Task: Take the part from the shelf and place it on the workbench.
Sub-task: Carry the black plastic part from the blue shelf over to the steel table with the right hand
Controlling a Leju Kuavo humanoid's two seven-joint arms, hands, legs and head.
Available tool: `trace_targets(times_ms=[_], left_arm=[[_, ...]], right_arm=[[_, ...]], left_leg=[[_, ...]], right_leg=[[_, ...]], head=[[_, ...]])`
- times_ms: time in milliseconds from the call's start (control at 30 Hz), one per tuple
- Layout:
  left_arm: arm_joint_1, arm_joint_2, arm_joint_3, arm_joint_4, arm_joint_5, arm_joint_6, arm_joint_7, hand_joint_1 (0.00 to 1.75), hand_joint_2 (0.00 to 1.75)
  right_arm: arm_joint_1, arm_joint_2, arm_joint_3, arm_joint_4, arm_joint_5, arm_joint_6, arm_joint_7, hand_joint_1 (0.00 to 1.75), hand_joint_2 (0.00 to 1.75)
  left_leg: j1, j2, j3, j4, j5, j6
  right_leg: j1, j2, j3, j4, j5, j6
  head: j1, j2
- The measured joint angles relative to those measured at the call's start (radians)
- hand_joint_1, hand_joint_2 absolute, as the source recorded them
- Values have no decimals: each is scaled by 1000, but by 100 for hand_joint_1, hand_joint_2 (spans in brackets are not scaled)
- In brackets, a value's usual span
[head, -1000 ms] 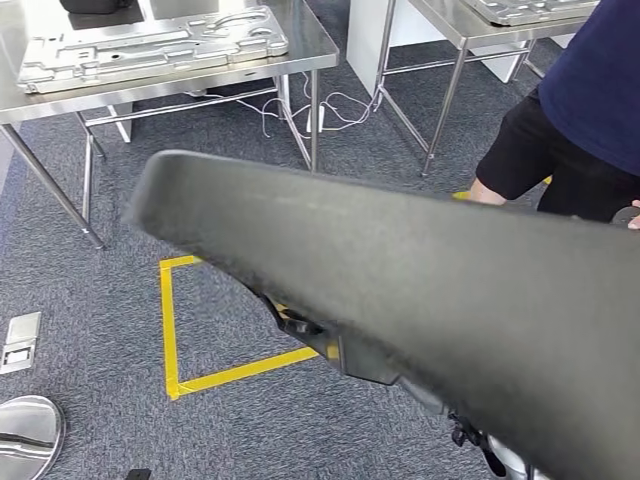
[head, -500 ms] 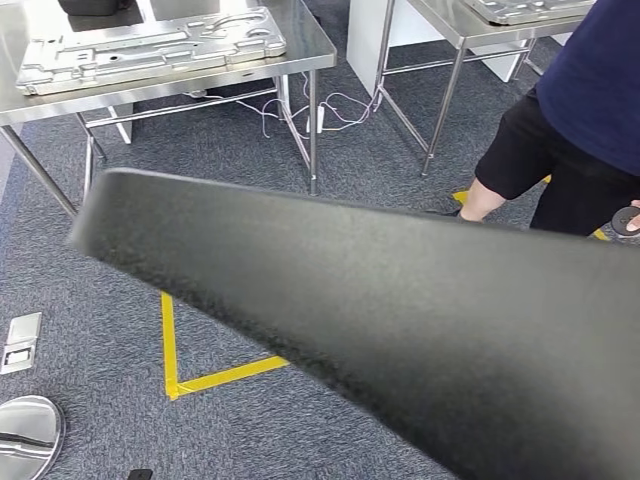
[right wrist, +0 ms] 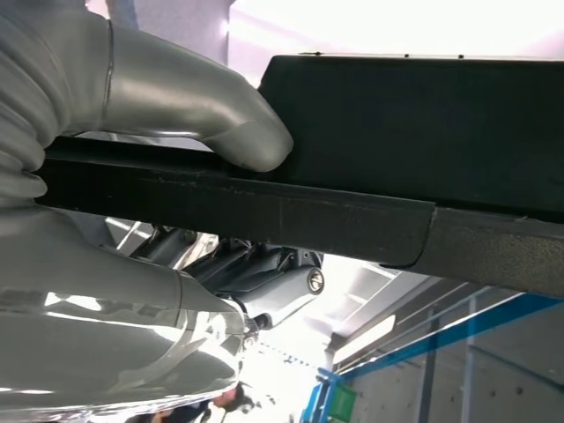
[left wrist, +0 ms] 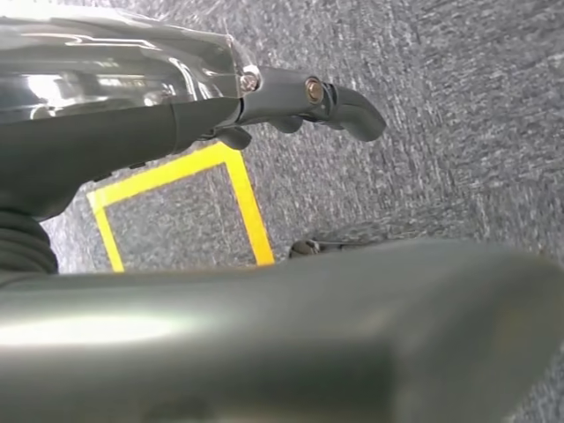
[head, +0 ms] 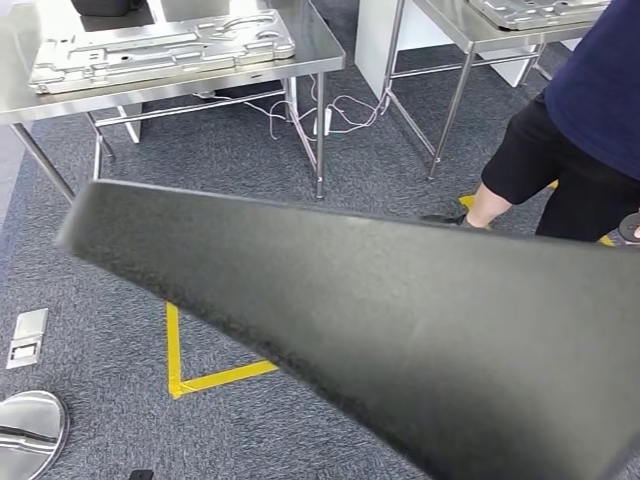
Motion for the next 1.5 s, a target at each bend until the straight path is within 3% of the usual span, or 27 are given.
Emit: trace_targets(times_ms=[33, 100, 200, 267, 333, 367, 400, 433, 533, 600, 733, 967, 1500], left_arm=[[-1, 0, 0, 0, 0, 0, 0, 0, 175], [-2, 1, 0, 0, 0, 1, -1, 0, 175], [2, 0, 0, 0, 0, 1, -1, 0, 175], [0, 0, 0, 0, 0, 1, -2, 0, 175], [-2, 0, 0, 0, 0, 1, -2, 0, 175], [0, 0, 0, 0, 0, 1, -2, 0, 175], [1, 0, 0, 0, 0, 1, -2, 0, 175], [2, 0, 0, 0, 0, 1, -3, 0, 175], [1, 0, 0, 0, 1, 1, -5, 0, 175], [1, 0, 1, 0, 2, 2, -5, 0, 175], [4, -1, 3, 0, 12, 4, -6, 0, 175], [-1, -2, 22, 0, 51, -17, -24, 0, 175], [-2, -2, 90, 0, 119, -81, -42, 0, 175]], right_arm=[[0, 0, 1, 0, 0, 0, 0, 175, 175], [2, -1, 1, 1, -1, -1, 0, 175, 175], [1, -2, 2, 0, -2, -1, 1, 175, 175], [0, -2, 2, 0, -2, -1, 0, 175, 175], [1, -2, 2, 0, -2, -1, 0, 175, 175], [1, -2, 2, 0, -2, -1, 0, 175, 175], [0, -2, 3, 0, -2, -1, 0, 175, 175], [-1, -2, 3, 1, -2, -1, 0, 175, 175], [-10, -2, 3, 1, -6, -1, 1, 175, 175], [-16, -1, 3, 3, -11, -1, 2, 175, 175], [-17, -1, 3, 6, -18, -1, 4, 175, 175], [-16, -1, 1, 5, -20, -5, 6, 175, 175], [-10, -2, -1, 5, -19, -6, 6, 175, 175]], left_leg=[[1, -8, -4, 8, -4, -8], [0, -21, -15, 17, -5, -21], [2, -21, -22, 27, -11, -34], [2, -2, -55, 101, -57, -41], [2, 8, -118, 235, -117, -45], [2, 10, -143, 286, -131, -45], [1, 11, -152, 302, -126, -43], [1, 12, -142, 277, -101, -39], [-9, 24, -56, 89, -6, -16], [-15, 29, -33, 35, 2, -11], [-16, 30, -31, 24, -4, -27], [-19, 30, -30, 25, -6, -20], [-16, 31, -29, 25, -6, -18]], right_leg=[[-2, 12, 23, -51, 17, 0], [-3, 26, 36, -83, 14, -9], [-2, 6, 35, -82, 14, -31], [-3, -13, 36, -84, 13, -42], [0, -32, 36, -83, 11, -48], [2, -41, 37, -83, 10, -49], [4, -49, 38, -83, 9, -50], [6, -56, 40, -83, 7, -51], [11, -69, 49, -84, 0, -48], [13, -73, 46, -82, -3, -44], [14, -74, 47, -85, -3, -44], [12, -70, 51, -97, 4, -33], [15, -69, 52, -97, 4, -32]], head=[[0, 0], [-1, 0], [-1, 0], [-1, 0], [-1, 0], [-1, 0], [-1, 0], [-1, 0], [-1, 0], [-1, 0], [0, 0], [0, 0], [0, 0]])
